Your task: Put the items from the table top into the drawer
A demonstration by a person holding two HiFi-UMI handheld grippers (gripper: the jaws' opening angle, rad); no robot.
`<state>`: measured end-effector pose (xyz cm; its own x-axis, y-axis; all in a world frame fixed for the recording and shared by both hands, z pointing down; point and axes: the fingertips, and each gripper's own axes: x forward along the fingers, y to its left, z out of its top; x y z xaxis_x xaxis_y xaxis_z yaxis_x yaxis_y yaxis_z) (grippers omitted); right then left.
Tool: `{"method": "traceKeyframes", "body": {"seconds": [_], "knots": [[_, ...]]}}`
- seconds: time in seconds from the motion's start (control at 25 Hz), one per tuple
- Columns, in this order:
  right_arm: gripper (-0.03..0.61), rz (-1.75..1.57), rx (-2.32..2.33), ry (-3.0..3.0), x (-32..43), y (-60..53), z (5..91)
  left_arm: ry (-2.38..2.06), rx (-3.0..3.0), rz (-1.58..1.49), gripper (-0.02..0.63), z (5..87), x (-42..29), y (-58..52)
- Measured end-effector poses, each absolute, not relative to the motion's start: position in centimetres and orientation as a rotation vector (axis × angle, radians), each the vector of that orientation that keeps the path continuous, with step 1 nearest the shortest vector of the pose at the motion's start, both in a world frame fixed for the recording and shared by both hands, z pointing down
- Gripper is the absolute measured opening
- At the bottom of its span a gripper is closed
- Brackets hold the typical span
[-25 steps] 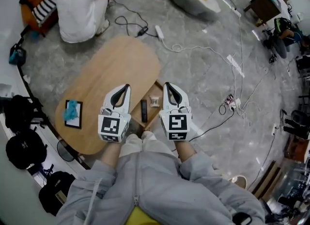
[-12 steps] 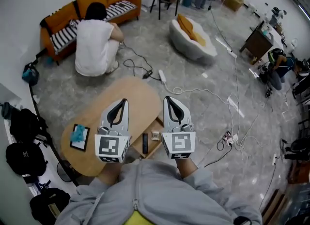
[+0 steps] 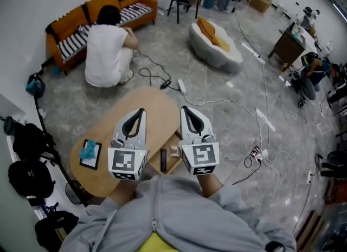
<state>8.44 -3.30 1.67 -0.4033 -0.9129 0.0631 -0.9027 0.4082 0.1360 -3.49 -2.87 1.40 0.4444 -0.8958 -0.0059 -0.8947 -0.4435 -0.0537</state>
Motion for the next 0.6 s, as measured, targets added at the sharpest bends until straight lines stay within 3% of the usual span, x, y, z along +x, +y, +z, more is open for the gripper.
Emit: {"method": "traceKeyframes", "body": {"seconds": [0.6], "knots": [[-0.002,-0.164,1.627,-2.528,12.2,-0.8,2.4,1.639,-2.619,-0.033,0.003,2.3,-0.1,-0.3]]}}
